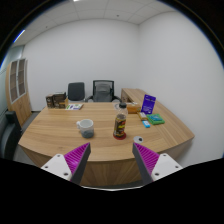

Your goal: Pour water

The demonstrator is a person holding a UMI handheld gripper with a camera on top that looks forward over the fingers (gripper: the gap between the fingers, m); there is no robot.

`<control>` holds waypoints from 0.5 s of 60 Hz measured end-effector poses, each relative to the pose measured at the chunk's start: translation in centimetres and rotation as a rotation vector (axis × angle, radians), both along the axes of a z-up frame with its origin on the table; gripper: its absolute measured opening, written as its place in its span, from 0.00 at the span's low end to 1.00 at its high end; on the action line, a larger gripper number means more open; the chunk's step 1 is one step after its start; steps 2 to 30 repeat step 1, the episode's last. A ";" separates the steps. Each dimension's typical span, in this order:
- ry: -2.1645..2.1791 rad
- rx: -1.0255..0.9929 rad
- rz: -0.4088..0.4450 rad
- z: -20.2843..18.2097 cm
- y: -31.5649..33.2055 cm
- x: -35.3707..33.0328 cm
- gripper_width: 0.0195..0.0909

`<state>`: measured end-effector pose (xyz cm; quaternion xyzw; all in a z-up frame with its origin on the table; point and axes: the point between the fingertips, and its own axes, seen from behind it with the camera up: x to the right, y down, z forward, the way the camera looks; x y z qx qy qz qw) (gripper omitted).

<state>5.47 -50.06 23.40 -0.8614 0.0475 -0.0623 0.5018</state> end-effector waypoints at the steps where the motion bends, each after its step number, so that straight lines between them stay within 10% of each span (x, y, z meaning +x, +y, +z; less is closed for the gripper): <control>1: -0.002 -0.002 -0.001 0.0 0.0 0.1 0.93; 30: -0.002 -0.002 -0.001 0.0 0.0 0.1 0.93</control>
